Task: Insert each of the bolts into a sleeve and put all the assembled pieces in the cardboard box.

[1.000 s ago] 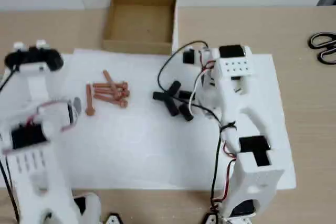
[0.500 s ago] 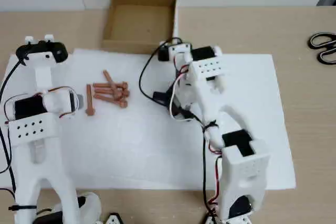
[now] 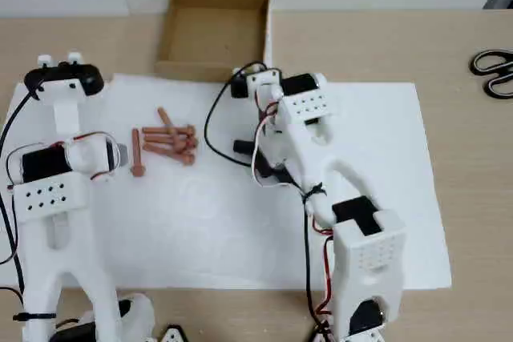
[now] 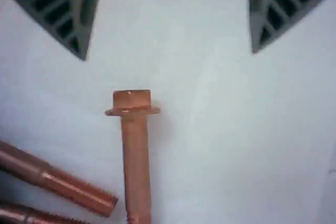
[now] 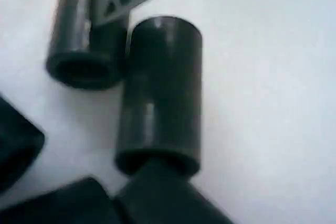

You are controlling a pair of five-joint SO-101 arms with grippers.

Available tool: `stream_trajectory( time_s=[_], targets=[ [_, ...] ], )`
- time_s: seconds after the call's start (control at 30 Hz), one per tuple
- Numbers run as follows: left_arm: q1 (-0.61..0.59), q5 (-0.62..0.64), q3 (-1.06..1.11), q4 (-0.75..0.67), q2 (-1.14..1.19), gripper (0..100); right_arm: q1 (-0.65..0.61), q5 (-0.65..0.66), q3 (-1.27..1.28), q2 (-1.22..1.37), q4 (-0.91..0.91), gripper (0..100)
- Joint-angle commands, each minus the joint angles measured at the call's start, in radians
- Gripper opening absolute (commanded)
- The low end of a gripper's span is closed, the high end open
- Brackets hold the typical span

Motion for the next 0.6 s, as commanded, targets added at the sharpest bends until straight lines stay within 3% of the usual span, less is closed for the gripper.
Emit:
stream_trajectory(
  time_s=[0.0, 0.3, 0.57],
  targets=[
    [0.0, -0.006, -0.044, 0.006, 0.0, 19, -0.022, -0.011, -0.023, 0.007, 0.013, 19.7],
    [0.0, -0.006, -0.044, 0.008, 0.0, 19, -0.018, -0.011, -0.166, 0.007, 0.153, 19.7],
    [0.0, -0.006, -0.044, 0.028, 0.0, 19, -0.041, -0.012, -0.153, 0.016, 0.163, 19.7]
  ],
)
